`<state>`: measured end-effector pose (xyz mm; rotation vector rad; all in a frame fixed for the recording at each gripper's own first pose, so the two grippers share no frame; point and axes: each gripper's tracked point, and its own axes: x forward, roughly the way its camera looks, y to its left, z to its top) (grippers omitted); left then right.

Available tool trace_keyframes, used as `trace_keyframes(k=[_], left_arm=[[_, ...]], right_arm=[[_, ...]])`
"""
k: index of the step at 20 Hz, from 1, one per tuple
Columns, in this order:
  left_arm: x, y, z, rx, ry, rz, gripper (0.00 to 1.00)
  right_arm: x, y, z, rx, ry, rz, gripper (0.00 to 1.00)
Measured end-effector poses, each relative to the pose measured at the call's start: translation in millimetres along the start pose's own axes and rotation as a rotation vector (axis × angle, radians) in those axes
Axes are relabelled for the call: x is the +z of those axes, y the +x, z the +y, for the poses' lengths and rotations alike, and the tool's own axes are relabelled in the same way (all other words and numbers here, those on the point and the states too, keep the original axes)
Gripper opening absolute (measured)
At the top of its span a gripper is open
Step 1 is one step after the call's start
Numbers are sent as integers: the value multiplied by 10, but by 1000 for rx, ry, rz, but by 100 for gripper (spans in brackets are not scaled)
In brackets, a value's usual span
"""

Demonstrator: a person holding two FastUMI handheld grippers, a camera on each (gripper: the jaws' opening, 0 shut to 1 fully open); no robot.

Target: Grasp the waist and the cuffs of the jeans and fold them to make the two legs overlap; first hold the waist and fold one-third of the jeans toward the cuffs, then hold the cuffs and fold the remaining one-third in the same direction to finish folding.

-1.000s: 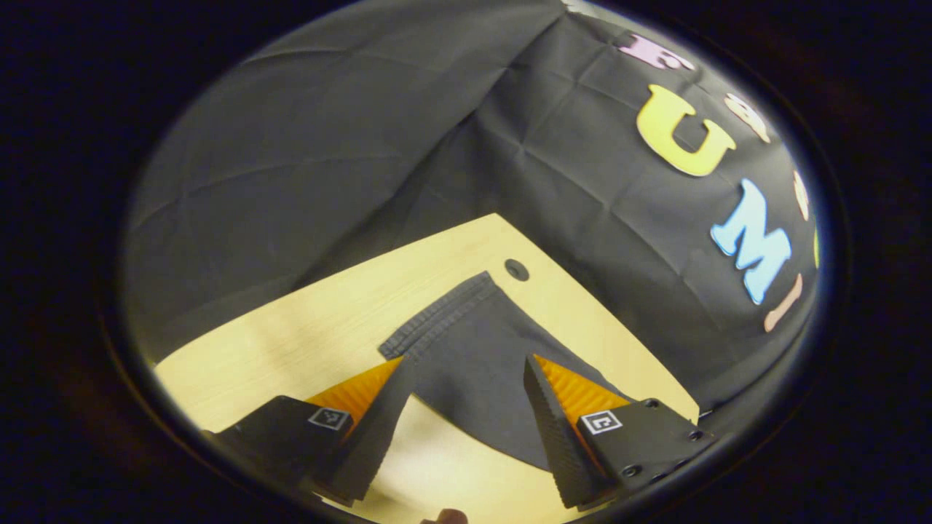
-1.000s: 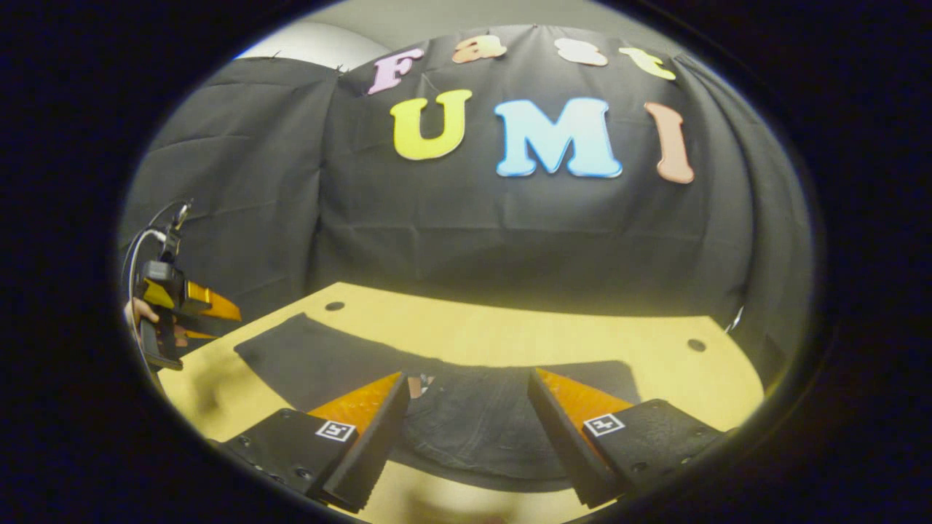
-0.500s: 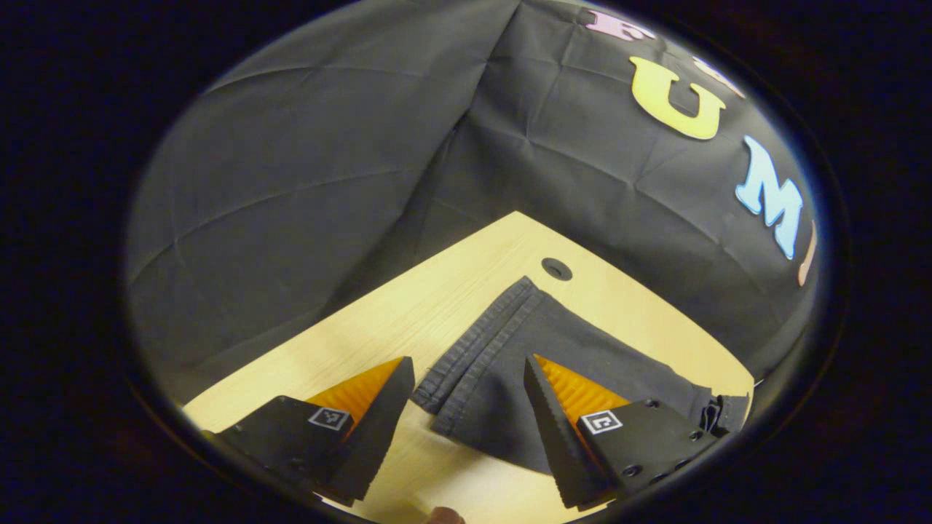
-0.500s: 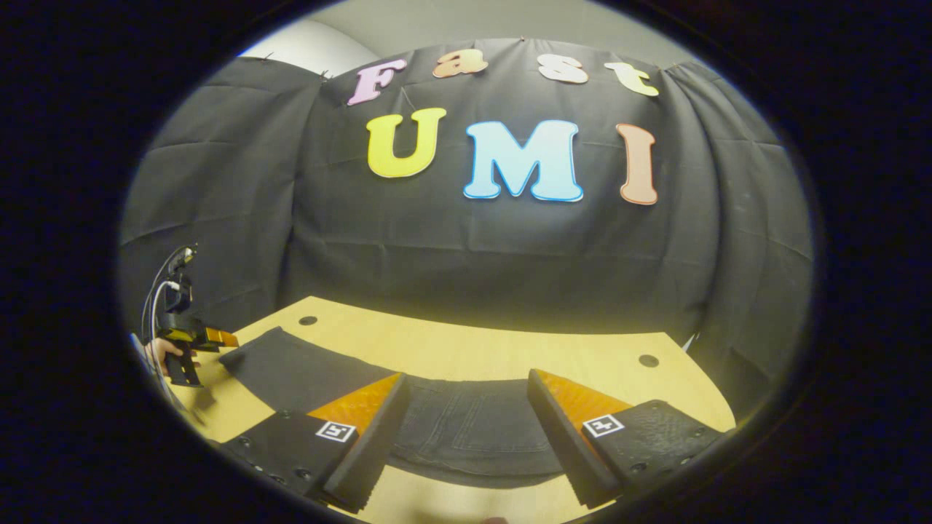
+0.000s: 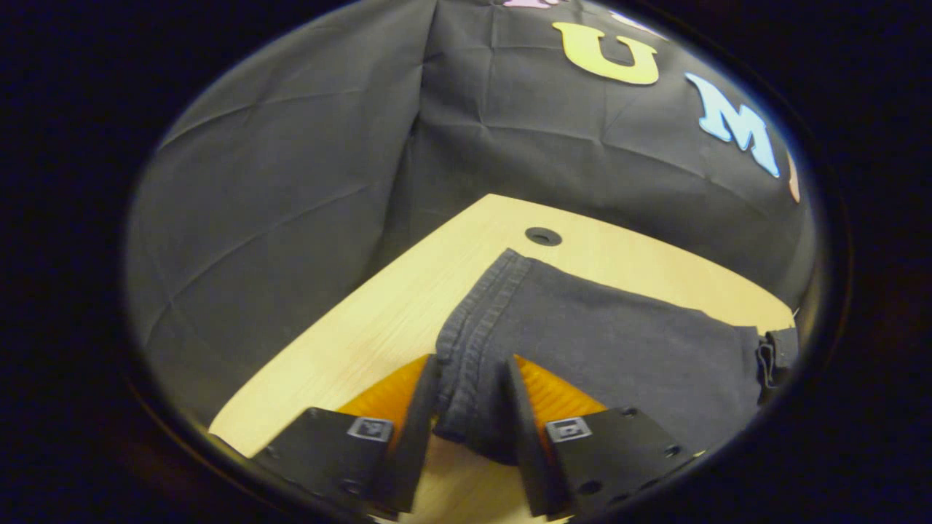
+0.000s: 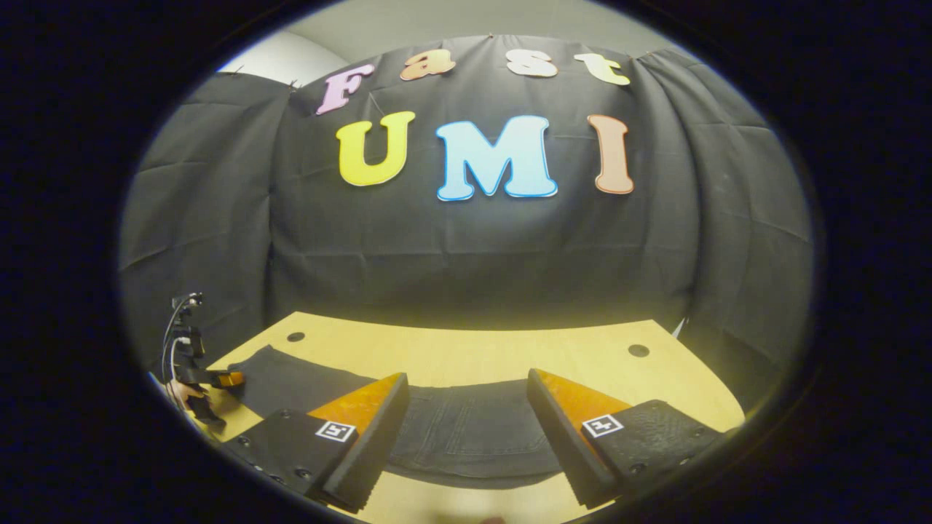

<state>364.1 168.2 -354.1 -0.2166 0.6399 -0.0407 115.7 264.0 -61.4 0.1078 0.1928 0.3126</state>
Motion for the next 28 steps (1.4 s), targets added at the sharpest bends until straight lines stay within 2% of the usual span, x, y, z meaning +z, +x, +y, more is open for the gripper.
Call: trace_keyframes(k=[2,5,7,8,10,13,19,24,28], left_arm=[[21,-29,26,-22,-64,-7,29],[53,-70,48,-47,-180,10,17],[78,-126,37,-53,-207,10,17],[130,-199,13,-60,-219,-5,17],[370,-416,-130,-106,-240,-48,17],[704,-719,-553,-171,-230,-91,17],[1318,-1611,-1847,-302,-127,-225,14],[1246,-2307,-3066,-400,-56,-242,16],[893,-2671,-3970,-436,-34,-224,16]], right_arm=[[-30,-15,0,-4,-5,9,96],[-23,-65,-27,-6,-21,15,96],[51,-107,-94,-18,-28,-1,94],[88,-129,-127,-26,-31,-12,96],[176,-188,-200,-39,-34,-35,94],[298,-299,-296,-46,-43,-68,96],[449,-446,-496,-9,-42,-118,96],[608,-598,-933,2,-103,-152,95],[657,-765,-1321,40,-150,-169,95]])
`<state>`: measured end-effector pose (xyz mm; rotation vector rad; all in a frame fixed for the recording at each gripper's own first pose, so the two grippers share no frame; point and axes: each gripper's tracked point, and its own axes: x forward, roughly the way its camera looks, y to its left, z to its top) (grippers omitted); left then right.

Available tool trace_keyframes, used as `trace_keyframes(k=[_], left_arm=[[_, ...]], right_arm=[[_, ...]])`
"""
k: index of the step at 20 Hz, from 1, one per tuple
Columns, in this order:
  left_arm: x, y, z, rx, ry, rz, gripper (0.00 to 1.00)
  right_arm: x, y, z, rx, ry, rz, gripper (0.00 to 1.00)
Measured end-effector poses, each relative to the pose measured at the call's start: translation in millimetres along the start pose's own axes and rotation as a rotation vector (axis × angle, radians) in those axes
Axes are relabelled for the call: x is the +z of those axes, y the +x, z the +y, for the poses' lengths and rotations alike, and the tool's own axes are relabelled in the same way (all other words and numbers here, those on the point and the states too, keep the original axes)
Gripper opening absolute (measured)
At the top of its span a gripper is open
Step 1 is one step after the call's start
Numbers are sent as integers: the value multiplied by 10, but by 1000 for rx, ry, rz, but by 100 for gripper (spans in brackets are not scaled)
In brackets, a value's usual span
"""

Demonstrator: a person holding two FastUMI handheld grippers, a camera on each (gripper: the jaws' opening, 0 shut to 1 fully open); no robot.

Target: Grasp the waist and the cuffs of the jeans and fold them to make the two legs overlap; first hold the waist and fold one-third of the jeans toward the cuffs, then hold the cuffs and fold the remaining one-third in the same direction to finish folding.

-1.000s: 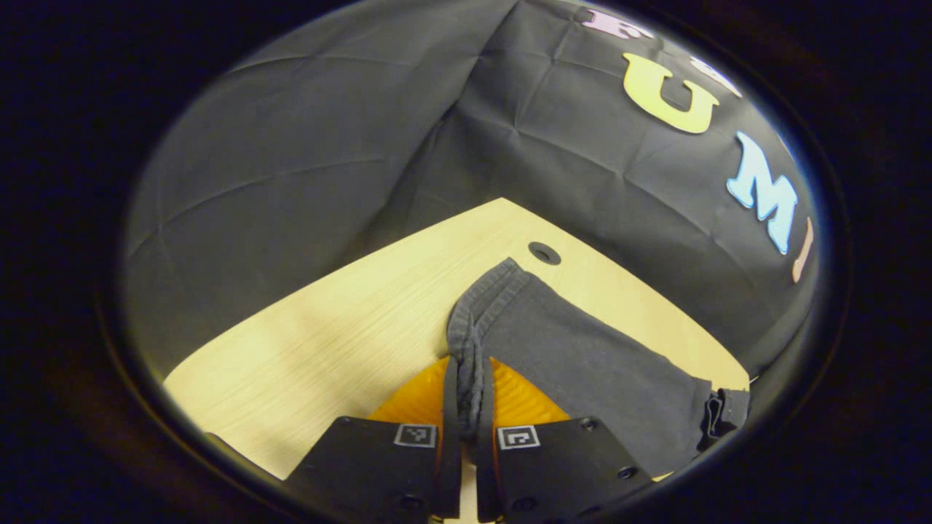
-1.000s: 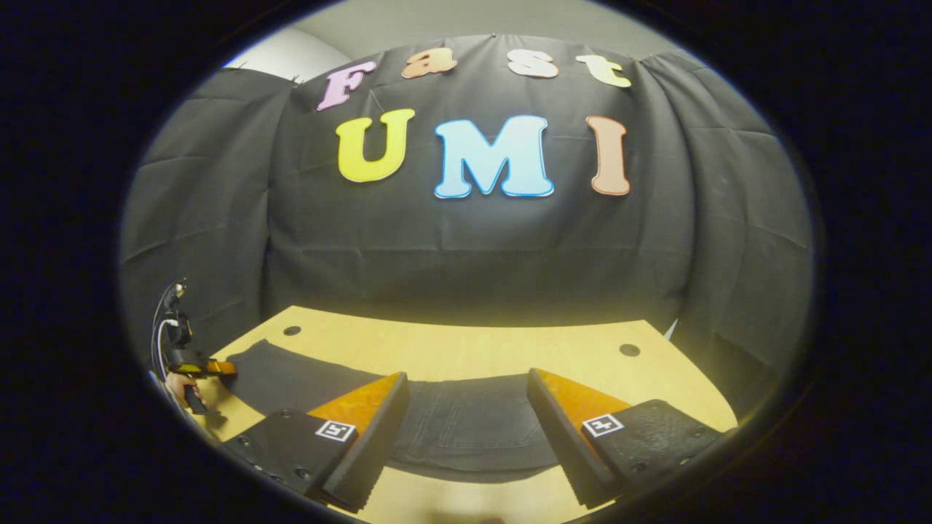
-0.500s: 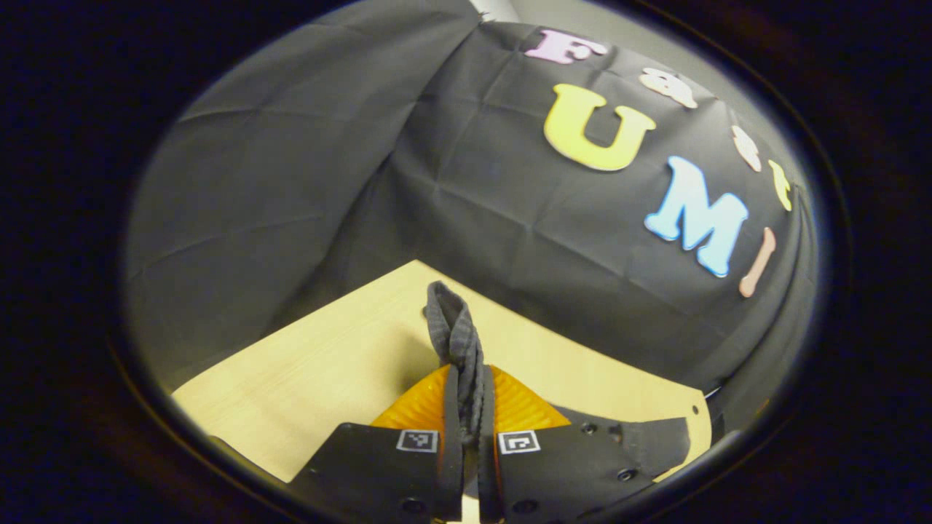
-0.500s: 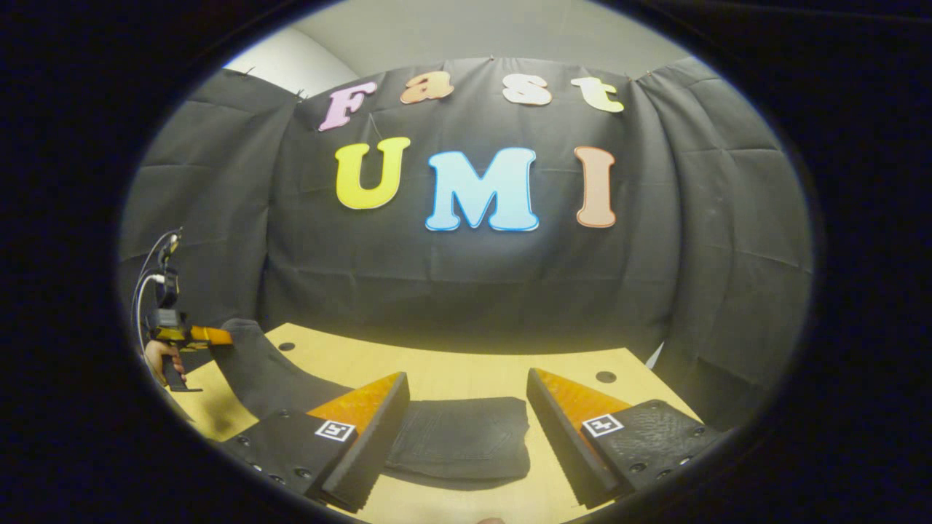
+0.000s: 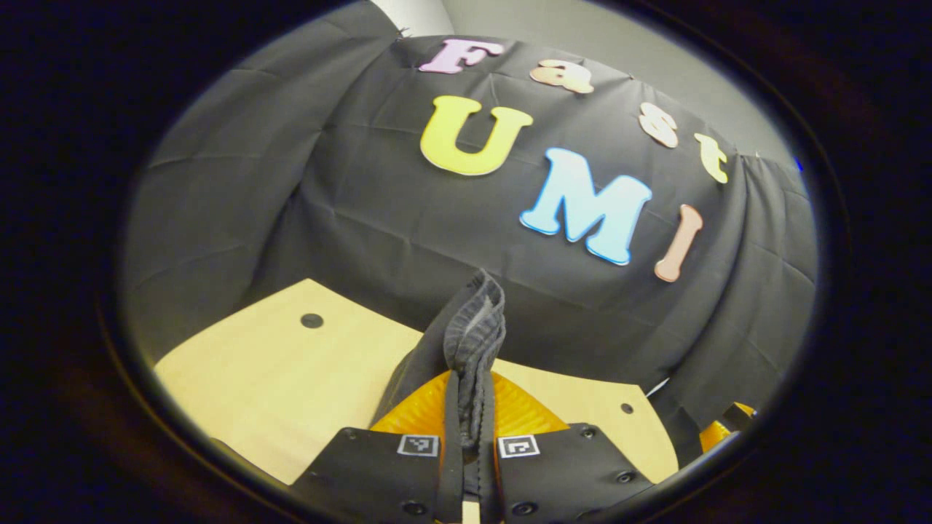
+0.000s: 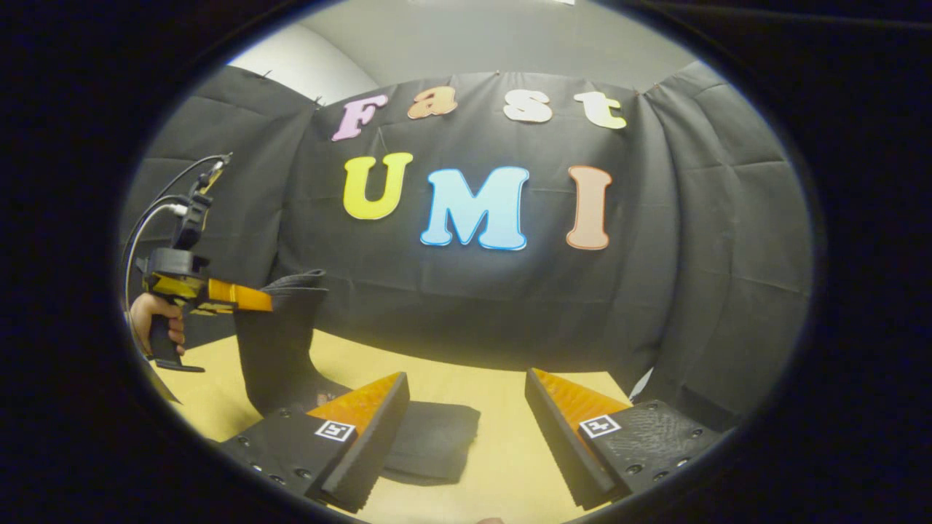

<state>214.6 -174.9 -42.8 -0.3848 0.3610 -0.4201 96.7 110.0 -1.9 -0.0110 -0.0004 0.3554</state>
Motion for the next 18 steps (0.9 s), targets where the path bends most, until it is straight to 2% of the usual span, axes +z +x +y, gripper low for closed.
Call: trace_keyframes(k=[5,8,12,14,16,18], left_arm=[[-724,121,-986,-9,41,54,16],[-1372,287,-1527,-13,95,144,16],[-2189,509,-1623,3,140,279,16],[-2321,554,-1598,11,152,290,16],[-2362,463,-1627,-6,150,295,23],[-2295,423,-1747,-15,203,273,54]], right_arm=[[-224,-228,-471,52,-4,13,94],[-370,-340,-690,43,22,45,95],[-486,-395,-902,-5,40,66,95],[-542,-408,-931,-16,38,91,95],[-519,-429,-931,-23,39,96,95],[-496,-439,-932,-42,40,92,95]])
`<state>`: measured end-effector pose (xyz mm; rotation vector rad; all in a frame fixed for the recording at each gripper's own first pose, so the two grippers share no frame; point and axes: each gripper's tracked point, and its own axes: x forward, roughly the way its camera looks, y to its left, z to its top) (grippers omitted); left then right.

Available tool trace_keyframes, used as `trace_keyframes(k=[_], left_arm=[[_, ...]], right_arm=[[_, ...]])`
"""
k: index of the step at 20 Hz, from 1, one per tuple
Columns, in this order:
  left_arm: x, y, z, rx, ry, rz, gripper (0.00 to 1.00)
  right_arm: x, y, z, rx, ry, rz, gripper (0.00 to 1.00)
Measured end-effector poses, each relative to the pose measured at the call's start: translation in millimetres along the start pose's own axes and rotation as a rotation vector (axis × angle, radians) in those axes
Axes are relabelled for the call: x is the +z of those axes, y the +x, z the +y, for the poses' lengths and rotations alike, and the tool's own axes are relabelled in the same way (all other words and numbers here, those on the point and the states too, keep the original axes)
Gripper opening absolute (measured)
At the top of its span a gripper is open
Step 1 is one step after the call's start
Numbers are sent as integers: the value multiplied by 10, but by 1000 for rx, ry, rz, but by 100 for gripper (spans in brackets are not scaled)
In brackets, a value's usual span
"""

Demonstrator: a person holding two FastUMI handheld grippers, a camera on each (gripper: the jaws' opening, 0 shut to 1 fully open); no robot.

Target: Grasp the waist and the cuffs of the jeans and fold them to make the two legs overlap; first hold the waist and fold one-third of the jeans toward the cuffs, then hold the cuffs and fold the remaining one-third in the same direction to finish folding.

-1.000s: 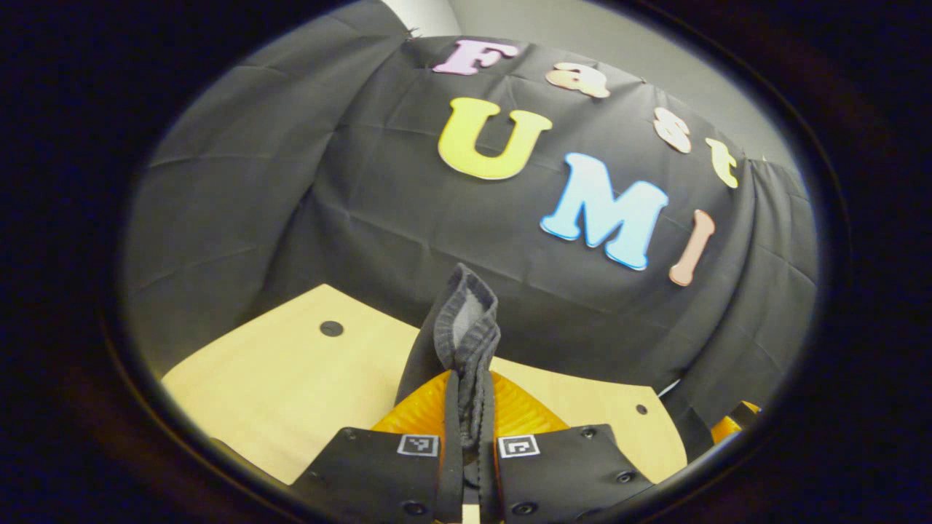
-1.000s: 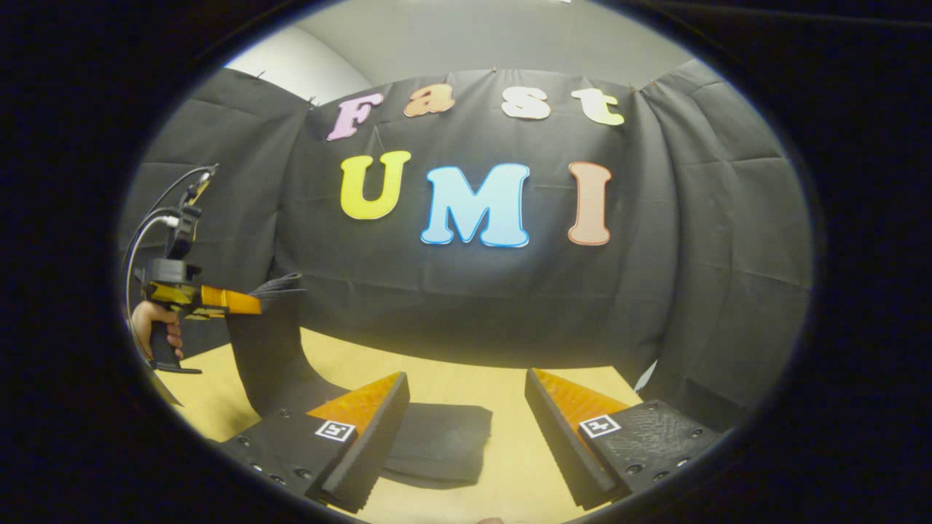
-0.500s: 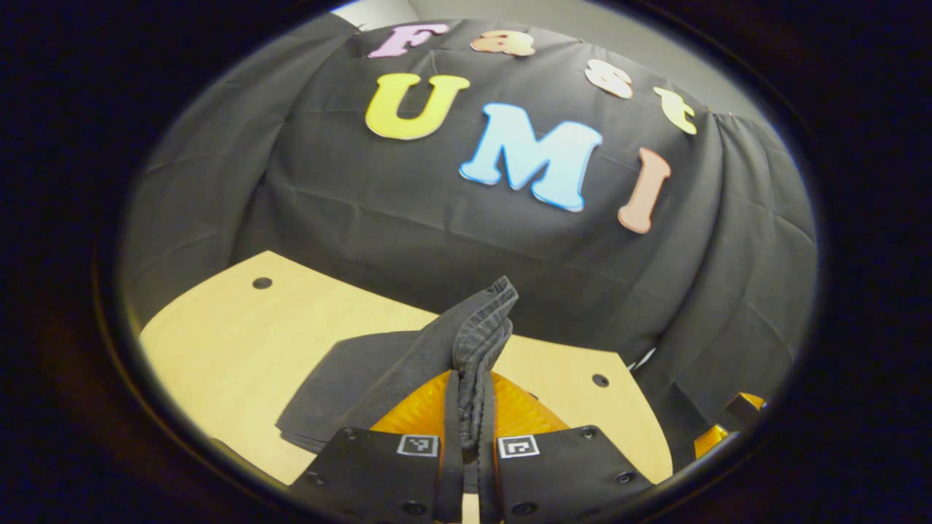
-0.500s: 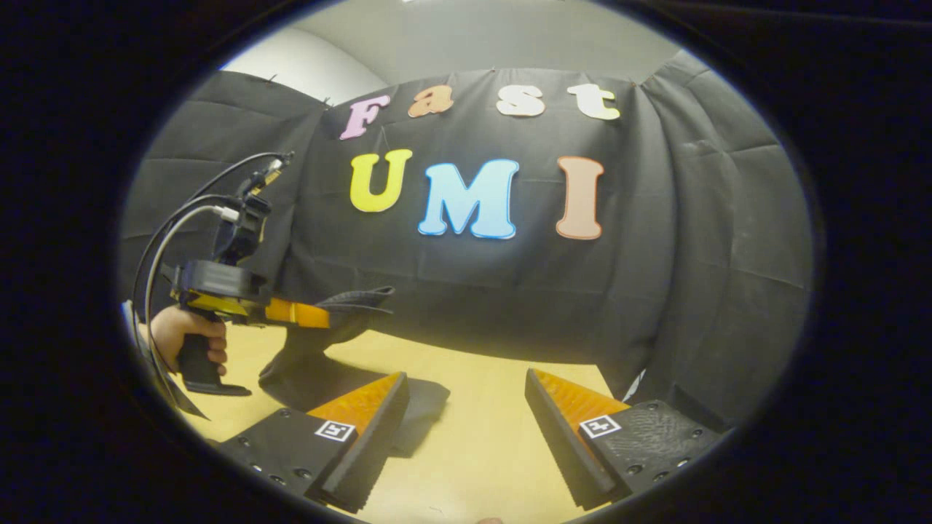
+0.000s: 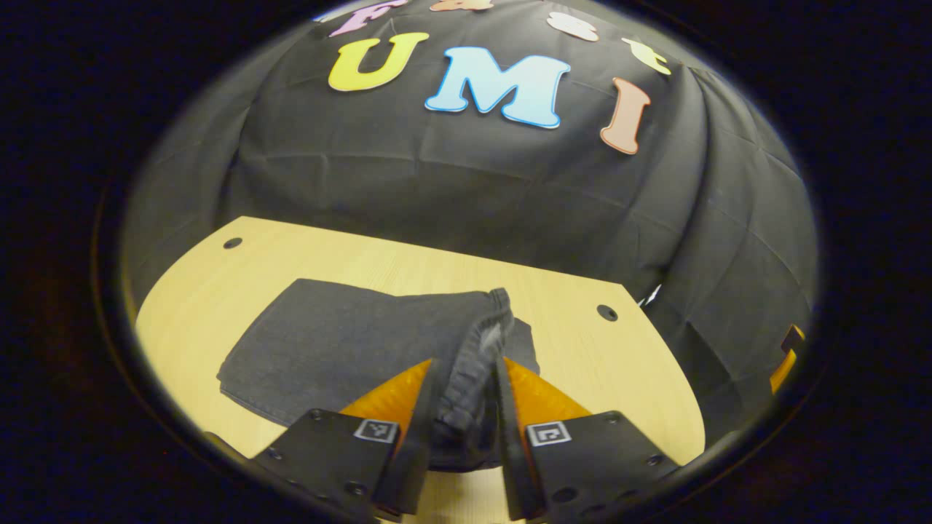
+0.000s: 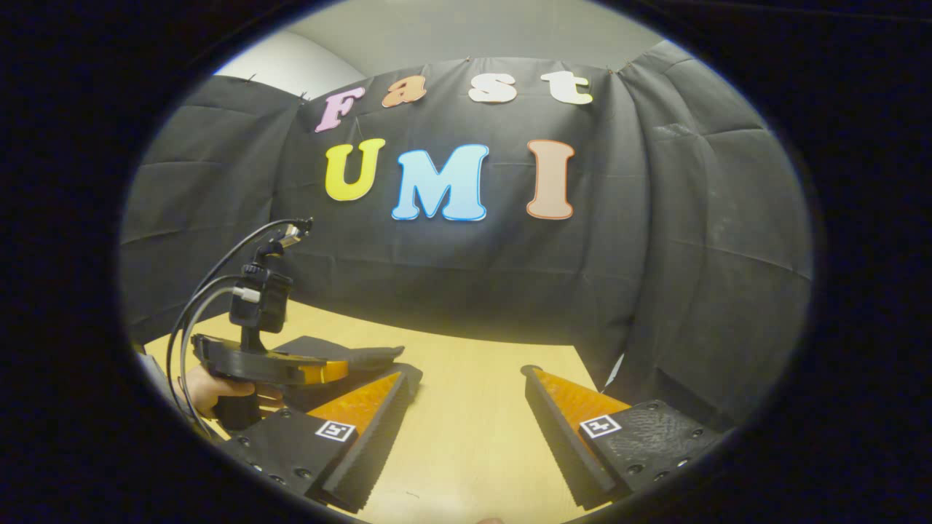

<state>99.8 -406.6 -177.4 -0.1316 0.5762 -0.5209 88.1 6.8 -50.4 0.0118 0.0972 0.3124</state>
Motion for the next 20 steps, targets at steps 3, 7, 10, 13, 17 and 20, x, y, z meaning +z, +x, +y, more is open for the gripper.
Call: trace_keyframes(k=[3,7,10,13,17,20], left_arm=[[185,-271,-60,7,129,-51,93],[499,-752,-182,-27,250,-133,98],[699,-1206,-236,-28,306,-215,98],[874,-1681,-279,-17,297,-321,97],[837,-2266,-275,31,250,-388,97],[815,-2728,-267,87,240,-452,96]], right_arm=[[14,-55,61,-22,14,0,95],[109,-229,124,-68,44,-27,95],[172,-450,108,-119,50,-48,95],[192,-749,117,-150,61,-52,95],[316,-1082,52,-166,53,-104,95],[388,-1242,-65,-164,66,-151,95]])
